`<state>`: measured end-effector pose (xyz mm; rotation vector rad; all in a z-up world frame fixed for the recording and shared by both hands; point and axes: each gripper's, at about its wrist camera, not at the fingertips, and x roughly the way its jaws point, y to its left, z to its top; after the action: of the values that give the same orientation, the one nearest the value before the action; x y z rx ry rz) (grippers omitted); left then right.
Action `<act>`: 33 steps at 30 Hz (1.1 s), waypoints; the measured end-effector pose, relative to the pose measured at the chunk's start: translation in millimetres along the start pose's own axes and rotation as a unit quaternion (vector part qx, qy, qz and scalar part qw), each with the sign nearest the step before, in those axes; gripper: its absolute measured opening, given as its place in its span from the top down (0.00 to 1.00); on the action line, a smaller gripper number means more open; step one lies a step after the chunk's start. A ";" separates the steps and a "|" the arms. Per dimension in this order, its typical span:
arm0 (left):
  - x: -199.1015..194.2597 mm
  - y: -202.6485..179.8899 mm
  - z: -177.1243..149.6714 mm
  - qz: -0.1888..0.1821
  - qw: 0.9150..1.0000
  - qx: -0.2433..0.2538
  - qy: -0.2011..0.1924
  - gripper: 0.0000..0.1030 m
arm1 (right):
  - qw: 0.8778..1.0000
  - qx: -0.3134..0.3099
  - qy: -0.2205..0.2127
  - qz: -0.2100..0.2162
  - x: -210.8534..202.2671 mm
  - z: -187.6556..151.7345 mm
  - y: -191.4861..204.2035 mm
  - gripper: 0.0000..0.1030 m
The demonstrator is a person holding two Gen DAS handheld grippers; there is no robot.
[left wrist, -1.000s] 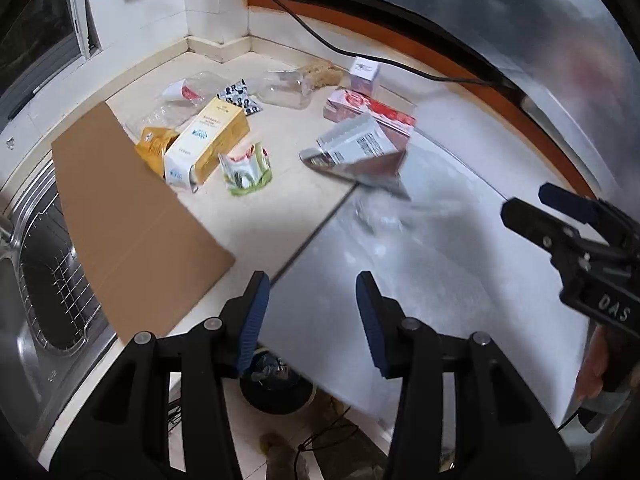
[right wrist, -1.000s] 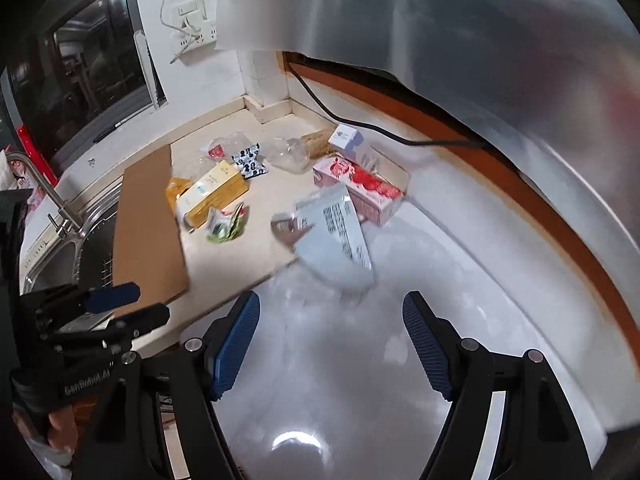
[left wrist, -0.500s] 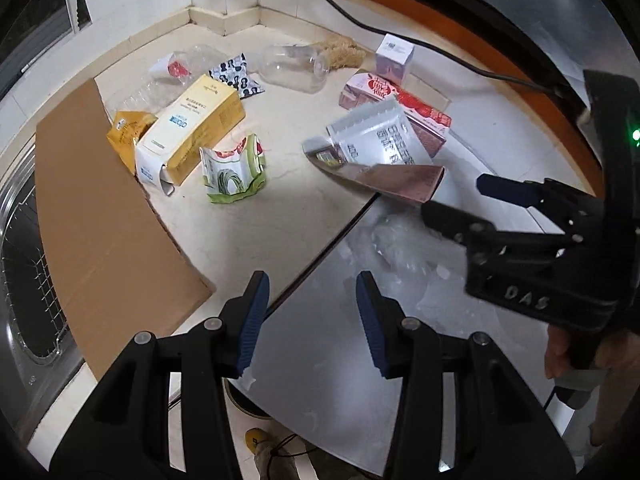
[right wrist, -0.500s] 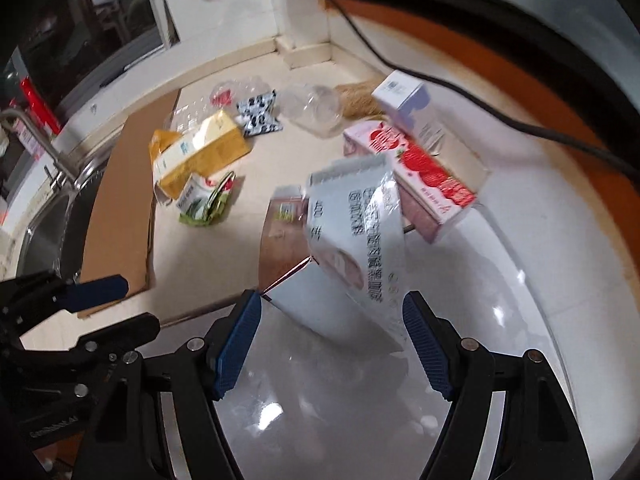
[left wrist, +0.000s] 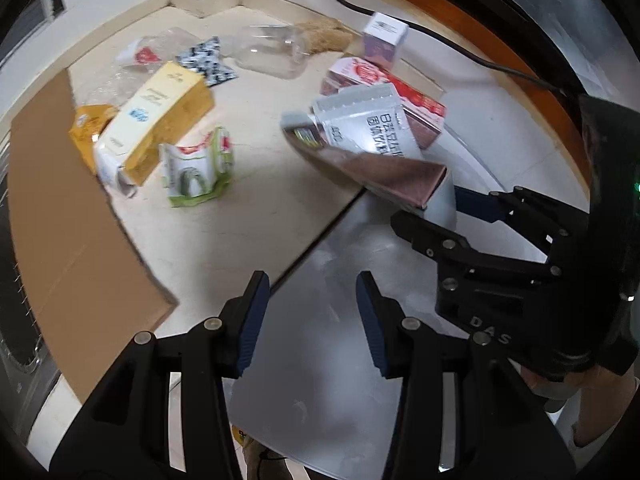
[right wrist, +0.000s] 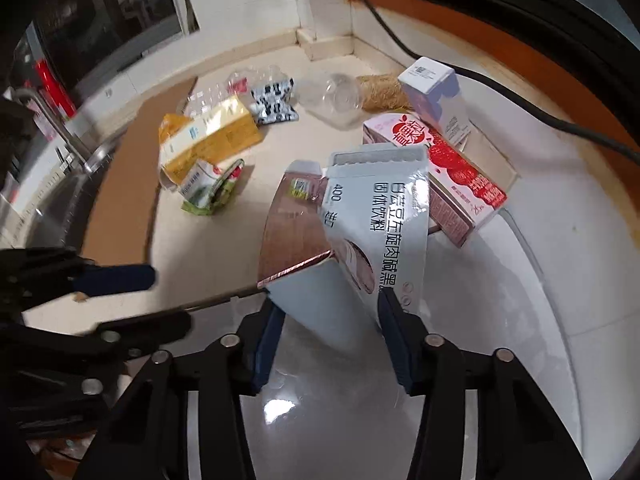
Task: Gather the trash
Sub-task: 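Grasp the white-brown milk carton with the right tool while the left grasps a plastic bag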
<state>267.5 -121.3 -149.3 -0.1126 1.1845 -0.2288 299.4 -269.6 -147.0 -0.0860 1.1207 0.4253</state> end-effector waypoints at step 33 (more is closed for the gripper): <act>19.2 -46.9 -6.8 -0.060 0.996 0.052 -0.030 0.81 | 0.985 0.149 -0.081 -0.008 -71.8 -84.5 -16.0 0.69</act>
<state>262.5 -171.1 -159.5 -0.0988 1.1047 -0.3906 207.1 -328.5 -122.9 0.1996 1.0106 0.2414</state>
